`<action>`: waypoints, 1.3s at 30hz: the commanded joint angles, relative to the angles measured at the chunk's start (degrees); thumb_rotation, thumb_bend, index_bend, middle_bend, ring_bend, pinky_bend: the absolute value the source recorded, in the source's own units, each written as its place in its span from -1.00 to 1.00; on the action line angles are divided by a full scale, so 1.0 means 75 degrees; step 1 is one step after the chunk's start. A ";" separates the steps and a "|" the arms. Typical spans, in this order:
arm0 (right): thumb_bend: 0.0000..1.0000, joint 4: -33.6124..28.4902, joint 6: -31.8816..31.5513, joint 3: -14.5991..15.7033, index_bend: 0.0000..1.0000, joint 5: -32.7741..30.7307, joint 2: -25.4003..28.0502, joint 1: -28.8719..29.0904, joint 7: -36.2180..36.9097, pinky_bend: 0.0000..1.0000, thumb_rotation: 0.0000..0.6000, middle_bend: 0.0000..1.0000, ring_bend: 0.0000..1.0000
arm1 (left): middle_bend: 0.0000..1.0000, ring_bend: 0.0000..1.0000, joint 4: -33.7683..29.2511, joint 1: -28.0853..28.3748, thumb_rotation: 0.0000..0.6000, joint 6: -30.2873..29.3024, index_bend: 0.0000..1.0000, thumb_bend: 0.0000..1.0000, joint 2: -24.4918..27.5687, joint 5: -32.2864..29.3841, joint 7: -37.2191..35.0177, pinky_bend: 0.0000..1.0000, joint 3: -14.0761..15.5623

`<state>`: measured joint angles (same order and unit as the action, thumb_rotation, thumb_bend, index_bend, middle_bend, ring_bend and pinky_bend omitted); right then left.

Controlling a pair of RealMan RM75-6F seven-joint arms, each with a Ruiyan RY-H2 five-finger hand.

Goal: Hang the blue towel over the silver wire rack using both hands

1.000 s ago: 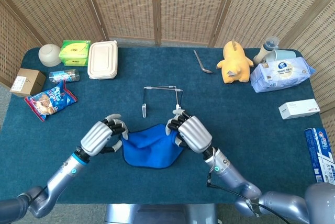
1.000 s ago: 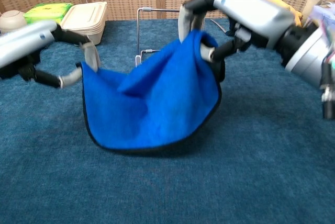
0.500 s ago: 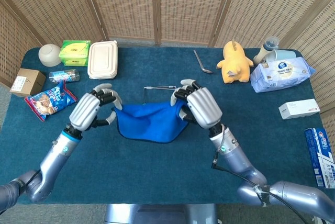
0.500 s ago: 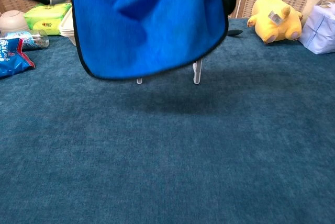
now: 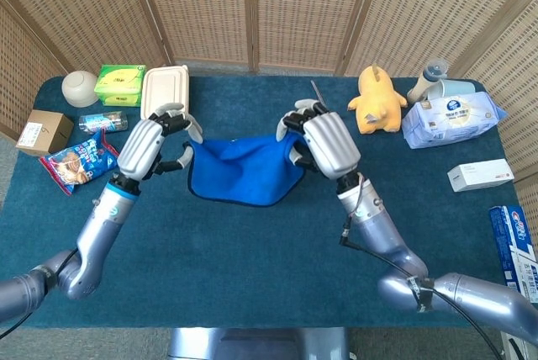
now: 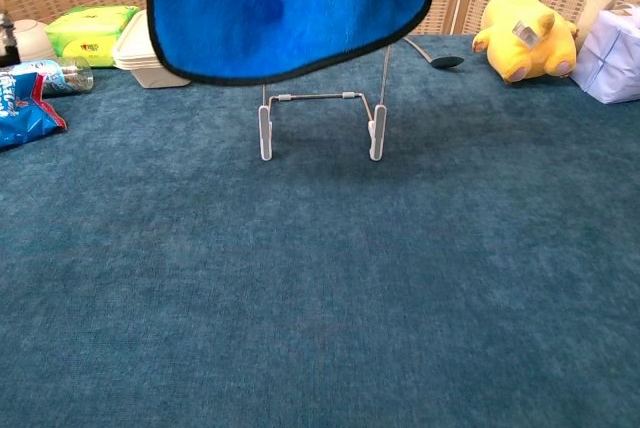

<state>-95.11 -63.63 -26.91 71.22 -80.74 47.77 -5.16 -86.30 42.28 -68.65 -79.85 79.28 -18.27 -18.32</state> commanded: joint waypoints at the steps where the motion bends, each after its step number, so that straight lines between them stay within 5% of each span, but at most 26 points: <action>1: -0.02 0.0222 0.0185 -0.0160 0.96 -0.0262 0.0038 0.0186 -0.0018 -0.44 1.00 0.09 -0.05 | -0.03 -0.28 0.0217 0.0209 1.00 0.0210 0.57 0.23 -0.0145 -0.0259 0.0020 -0.61 -0.0219; 14: -0.02 0.1629 0.0973 -0.0495 0.96 -0.1126 -0.0188 0.1016 0.0313 -0.44 1.00 0.09 -0.05 | -0.03 -0.28 0.1850 0.1141 1.00 0.0893 0.57 0.22 -0.1070 -0.1070 -0.0027 -0.64 -0.0847; 39: -0.02 0.2573 0.1054 -0.0056 0.96 -0.1274 -0.0582 0.1254 0.0641 -0.44 1.00 0.09 -0.05 | -0.04 -0.28 0.3621 0.1598 1.00 0.1542 0.57 0.22 -0.2011 -0.1273 -0.0836 -0.67 -0.0690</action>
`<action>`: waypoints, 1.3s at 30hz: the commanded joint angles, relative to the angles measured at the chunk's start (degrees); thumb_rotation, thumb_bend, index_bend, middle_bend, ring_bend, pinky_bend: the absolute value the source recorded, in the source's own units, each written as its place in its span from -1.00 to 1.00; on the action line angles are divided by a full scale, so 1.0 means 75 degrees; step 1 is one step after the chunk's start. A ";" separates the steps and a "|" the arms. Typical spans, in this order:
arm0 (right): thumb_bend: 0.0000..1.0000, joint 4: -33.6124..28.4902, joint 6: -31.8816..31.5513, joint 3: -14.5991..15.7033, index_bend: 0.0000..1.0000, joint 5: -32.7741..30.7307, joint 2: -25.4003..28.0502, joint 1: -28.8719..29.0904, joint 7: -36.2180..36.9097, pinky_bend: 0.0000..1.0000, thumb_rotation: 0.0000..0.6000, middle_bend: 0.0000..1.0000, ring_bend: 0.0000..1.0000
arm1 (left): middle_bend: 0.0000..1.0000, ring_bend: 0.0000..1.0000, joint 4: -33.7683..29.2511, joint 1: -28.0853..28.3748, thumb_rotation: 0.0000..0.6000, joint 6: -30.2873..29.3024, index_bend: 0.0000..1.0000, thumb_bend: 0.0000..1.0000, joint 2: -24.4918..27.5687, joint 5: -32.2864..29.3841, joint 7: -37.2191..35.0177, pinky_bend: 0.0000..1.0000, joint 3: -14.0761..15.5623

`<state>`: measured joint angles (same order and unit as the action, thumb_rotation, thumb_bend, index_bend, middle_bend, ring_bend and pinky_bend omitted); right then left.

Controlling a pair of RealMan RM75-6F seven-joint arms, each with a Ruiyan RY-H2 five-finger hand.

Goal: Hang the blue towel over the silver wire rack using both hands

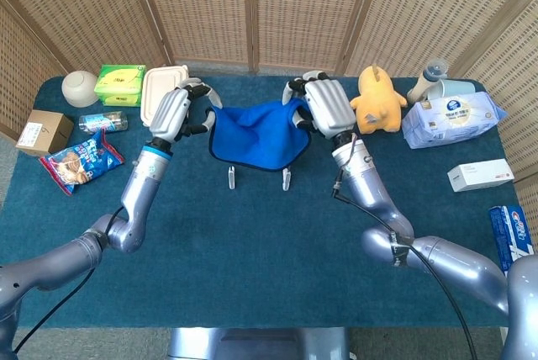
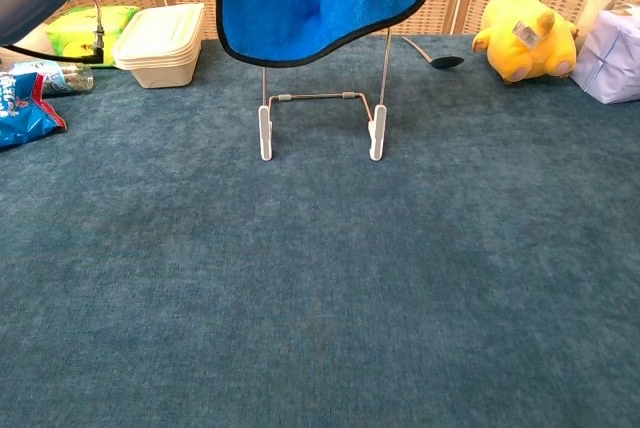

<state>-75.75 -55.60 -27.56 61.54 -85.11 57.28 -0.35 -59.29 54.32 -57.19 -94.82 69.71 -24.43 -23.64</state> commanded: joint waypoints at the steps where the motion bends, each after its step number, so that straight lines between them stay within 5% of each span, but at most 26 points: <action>1: -0.02 -0.0019 -0.0020 0.0049 0.96 0.0018 0.0001 -0.0023 0.0003 -0.44 1.00 0.09 -0.05 | -0.04 -0.28 0.0031 -0.0014 1.00 0.0019 0.57 0.22 -0.0026 0.0003 -0.0029 -0.67 0.0031; 39: -0.03 0.0278 -0.0232 0.0705 0.95 0.0512 -0.0329 -0.0326 0.0257 -0.44 1.00 0.09 -0.05 | -0.04 -0.28 0.0318 -0.0216 1.00 0.0147 0.57 0.22 -0.0235 -0.0104 -0.0269 -0.69 0.0151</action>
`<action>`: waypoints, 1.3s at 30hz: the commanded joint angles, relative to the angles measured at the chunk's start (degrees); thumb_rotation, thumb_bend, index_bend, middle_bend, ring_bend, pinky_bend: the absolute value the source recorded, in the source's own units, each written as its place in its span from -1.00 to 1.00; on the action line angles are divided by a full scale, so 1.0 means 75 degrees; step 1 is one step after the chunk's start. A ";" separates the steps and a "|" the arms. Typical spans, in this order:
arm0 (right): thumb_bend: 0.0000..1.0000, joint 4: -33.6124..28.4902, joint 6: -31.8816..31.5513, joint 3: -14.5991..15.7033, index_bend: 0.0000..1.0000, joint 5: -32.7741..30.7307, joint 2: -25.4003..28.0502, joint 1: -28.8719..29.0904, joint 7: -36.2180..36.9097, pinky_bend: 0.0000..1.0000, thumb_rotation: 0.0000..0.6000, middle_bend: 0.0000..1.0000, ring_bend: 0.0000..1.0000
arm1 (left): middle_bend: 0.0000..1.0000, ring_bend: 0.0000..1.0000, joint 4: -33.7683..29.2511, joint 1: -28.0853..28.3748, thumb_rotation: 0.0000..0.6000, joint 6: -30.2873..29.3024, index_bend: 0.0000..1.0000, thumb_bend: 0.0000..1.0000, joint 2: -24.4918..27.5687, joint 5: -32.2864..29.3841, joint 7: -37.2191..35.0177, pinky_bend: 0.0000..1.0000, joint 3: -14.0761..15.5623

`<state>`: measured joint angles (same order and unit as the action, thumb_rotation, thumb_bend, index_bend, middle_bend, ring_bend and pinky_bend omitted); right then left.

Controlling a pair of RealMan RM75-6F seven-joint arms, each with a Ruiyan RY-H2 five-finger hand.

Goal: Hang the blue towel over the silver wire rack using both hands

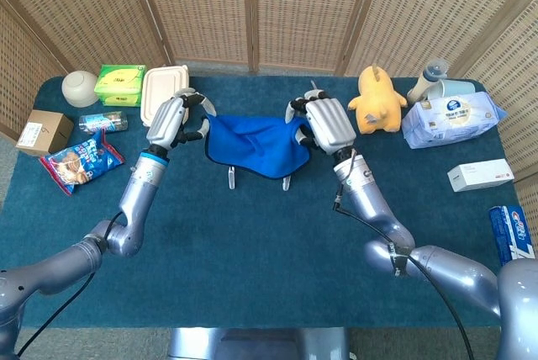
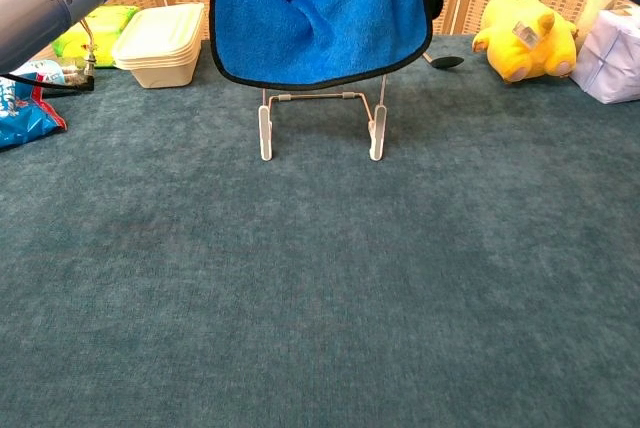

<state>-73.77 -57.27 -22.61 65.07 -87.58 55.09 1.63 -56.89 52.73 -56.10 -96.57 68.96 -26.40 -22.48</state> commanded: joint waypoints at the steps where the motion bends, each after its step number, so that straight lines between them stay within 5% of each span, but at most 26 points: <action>1: -0.03 0.0035 -0.0021 0.0070 0.95 0.0062 -0.0010 -0.0052 -0.0011 -0.44 1.00 0.09 -0.05 | -0.04 -0.28 -0.0006 -0.0011 1.00 -0.0001 0.57 0.22 -0.0002 -0.0008 -0.0010 -0.69 -0.0007; 39: -0.08 0.0552 0.0152 0.0452 0.85 0.0528 -0.0198 -0.0285 0.0152 -0.48 1.00 0.07 -0.08 | -0.06 -0.30 0.0068 -0.0166 1.00 0.0147 0.54 0.21 -0.0030 0.0015 0.0049 -0.71 0.0133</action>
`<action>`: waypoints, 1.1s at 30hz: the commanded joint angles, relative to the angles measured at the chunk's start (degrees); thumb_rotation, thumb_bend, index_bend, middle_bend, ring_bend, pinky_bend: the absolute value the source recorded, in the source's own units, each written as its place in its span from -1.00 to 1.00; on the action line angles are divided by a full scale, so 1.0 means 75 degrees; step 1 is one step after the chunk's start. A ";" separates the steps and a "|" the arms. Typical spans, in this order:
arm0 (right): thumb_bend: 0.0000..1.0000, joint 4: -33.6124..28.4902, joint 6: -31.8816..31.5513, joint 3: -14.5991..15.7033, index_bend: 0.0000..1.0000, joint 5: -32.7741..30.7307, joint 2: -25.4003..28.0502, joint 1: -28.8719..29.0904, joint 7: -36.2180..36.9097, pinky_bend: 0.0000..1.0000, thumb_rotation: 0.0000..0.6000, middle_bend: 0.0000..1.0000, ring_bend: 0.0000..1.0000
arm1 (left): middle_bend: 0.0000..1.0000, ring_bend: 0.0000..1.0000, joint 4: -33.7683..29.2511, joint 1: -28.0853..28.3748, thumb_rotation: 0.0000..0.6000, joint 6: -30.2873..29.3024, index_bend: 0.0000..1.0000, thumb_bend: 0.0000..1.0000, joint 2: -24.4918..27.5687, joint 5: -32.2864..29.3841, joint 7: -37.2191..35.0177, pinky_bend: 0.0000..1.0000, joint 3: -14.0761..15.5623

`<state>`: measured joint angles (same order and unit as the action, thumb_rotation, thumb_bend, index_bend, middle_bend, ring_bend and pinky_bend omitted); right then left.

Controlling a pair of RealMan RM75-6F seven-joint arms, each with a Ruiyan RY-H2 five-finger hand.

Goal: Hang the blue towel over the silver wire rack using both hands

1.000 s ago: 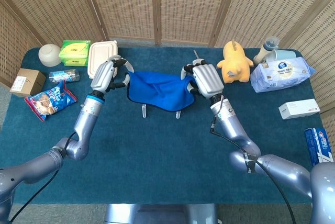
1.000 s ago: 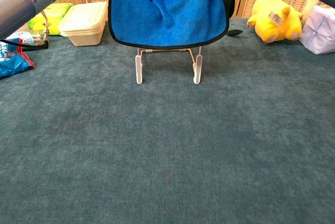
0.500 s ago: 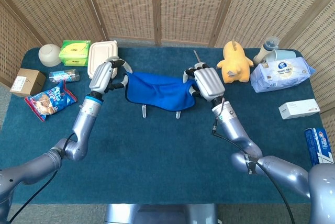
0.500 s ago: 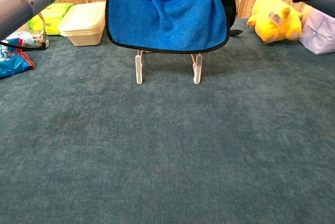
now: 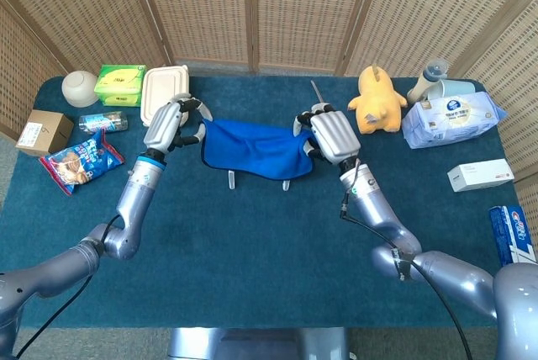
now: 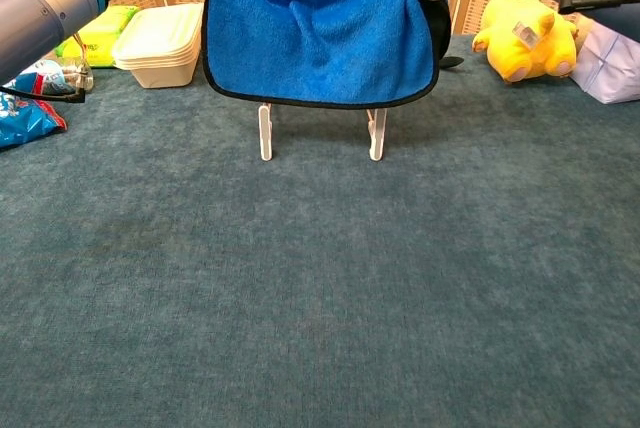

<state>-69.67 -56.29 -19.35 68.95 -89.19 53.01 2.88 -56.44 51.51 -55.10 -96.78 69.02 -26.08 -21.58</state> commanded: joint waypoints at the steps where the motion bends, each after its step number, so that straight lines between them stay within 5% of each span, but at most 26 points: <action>1: -0.09 0.0010 0.0032 0.0032 0.82 0.0022 0.0029 -0.0012 -0.0032 -0.49 1.00 0.06 -0.10 | -0.07 -0.30 0.0020 -0.0005 1.00 0.0026 0.54 0.21 -0.0009 0.0008 0.0013 -0.71 0.0023; 4: -0.10 0.0006 0.0148 0.0092 0.63 0.0010 0.0072 -0.0023 -0.0084 -0.53 1.00 -0.03 -0.19 | -0.10 -0.35 0.0065 -0.0007 1.00 0.0050 0.50 0.21 -0.0017 0.0051 0.0058 -0.74 0.0076; 9: -0.18 -0.0062 0.0389 0.0210 -0.09 0.0003 0.0217 0.0005 -0.0349 -0.65 1.00 -0.33 -0.56 | -0.45 -0.76 0.0039 -0.0014 1.00 0.0100 0.06 0.21 0.0059 0.0207 0.0063 -0.89 0.0200; 15: -0.33 -0.0121 0.0592 0.0362 -0.60 0.0008 0.0410 0.0080 -0.0980 -0.77 1.00 -0.56 -0.89 | -0.88 -1.00 0.0069 0.0000 1.00 0.0217 -0.48 0.18 0.0251 0.0398 0.0580 -1.00 0.0453; 33: -0.47 -0.0428 0.0442 0.0408 -0.93 -0.0052 0.0598 0.0077 -0.1803 -0.86 1.00 -0.76 -1.00 | -1.00 -1.00 -0.0297 -0.0161 1.00 0.0405 -1.00 0.09 0.0631 0.0111 0.1432 -1.00 0.0537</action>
<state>-72.83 -52.97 -16.31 68.58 -84.75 53.61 -10.59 -58.47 50.36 -52.29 -92.22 70.06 -15.68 -17.62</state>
